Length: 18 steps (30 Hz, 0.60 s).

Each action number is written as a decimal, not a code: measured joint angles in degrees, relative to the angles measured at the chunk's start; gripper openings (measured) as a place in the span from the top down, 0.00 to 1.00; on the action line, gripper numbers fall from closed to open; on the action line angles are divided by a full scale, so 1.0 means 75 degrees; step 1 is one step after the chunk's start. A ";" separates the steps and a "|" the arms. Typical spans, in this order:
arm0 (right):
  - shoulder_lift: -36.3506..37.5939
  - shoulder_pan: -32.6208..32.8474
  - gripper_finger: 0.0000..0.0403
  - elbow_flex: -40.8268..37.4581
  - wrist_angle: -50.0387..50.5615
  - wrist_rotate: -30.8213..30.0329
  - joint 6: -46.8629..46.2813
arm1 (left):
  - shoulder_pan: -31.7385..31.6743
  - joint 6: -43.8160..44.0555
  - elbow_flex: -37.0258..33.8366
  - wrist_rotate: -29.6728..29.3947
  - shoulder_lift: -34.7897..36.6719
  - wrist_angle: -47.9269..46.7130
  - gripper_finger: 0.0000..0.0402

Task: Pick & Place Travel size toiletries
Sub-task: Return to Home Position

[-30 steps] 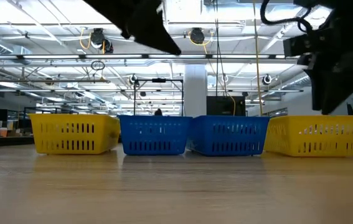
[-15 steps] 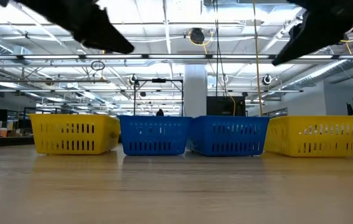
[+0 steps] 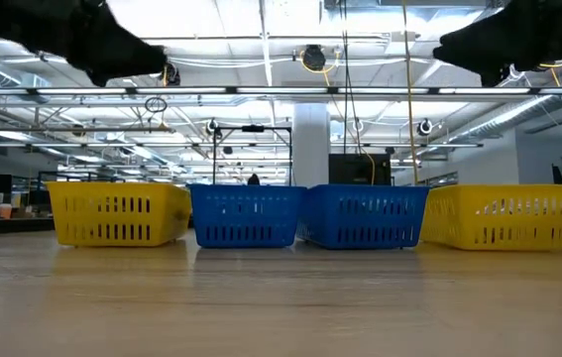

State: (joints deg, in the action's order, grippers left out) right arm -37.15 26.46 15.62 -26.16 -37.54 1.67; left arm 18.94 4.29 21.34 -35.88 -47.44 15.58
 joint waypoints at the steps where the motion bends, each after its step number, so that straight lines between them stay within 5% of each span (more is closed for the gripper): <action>1: 0.0160 0.0000 0.68 -0.0134 -0.0187 -0.0016 0.0064 | 0.0014 0.0005 -0.0139 0.0004 0.0219 -0.0025 0.70; 18: 0.2717 -0.0027 0.68 -0.1437 0.0383 -0.0534 0.1033 | 0.0041 0.0617 -0.2087 -0.0628 0.2923 -0.0067 0.70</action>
State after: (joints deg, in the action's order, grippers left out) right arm -16.78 26.25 4.84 -23.29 -41.55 9.42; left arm 19.25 8.92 5.69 -40.59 -25.52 15.08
